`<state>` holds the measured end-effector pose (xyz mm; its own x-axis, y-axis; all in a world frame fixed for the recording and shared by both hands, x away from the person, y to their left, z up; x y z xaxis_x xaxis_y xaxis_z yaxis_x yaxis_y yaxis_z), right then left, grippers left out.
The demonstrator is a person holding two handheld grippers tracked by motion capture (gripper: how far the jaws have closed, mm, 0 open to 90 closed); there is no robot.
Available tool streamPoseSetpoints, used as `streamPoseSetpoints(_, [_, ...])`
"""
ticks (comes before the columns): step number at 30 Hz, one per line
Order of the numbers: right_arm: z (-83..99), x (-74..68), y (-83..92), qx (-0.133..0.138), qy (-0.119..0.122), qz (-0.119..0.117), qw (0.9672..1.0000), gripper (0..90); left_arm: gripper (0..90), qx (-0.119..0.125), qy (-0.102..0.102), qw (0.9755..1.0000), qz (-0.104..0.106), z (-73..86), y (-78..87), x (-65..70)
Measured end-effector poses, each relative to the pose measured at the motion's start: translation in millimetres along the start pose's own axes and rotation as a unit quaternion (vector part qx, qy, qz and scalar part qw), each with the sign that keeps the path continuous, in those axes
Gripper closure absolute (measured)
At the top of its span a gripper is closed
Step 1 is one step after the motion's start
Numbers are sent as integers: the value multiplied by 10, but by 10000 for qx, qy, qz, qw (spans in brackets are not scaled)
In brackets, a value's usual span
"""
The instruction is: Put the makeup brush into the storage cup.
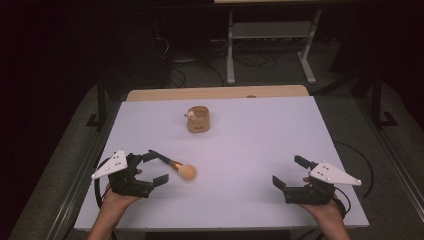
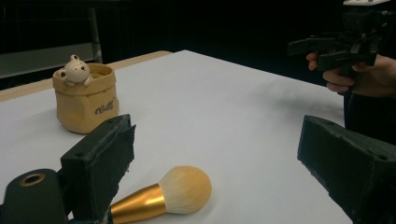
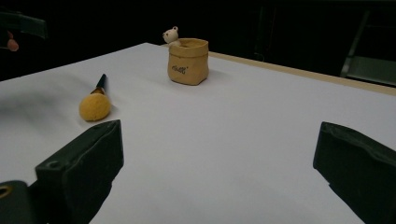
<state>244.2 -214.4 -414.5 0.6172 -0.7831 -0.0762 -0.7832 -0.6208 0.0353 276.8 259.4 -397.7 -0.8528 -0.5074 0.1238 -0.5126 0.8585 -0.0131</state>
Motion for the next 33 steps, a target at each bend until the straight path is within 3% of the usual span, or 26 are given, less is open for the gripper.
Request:
streamPoseSetpoints(10, [-5, 1, -17, 26, 56, 44, 10000, 12, 104, 162, -72, 9998, 49, -112, -43, -97])
streamPoseSetpoints(24, [-9, 13, -32, 23, 84, 22, 10000, 12, 105, 150, -58, 9998, 146, -116, -127, -174])
streamPoseSetpoints(33, [-16, 28, -26, 69, 65, 43, 9999, 12, 105, 351, -44, 9993, 131, -212, -209, -295])
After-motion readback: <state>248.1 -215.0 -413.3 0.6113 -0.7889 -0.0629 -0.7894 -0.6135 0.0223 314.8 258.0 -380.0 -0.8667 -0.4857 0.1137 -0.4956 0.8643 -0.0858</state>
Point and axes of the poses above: each handheld gripper's, and its own axes: y roughly backward along the jaws, z roughly out of its underside, x roughly to its right, the point moved 2 cm from there along -y, roughly forward along the jaws, and after that the axes turned 14 degrees about x, right-handed, at the moved point
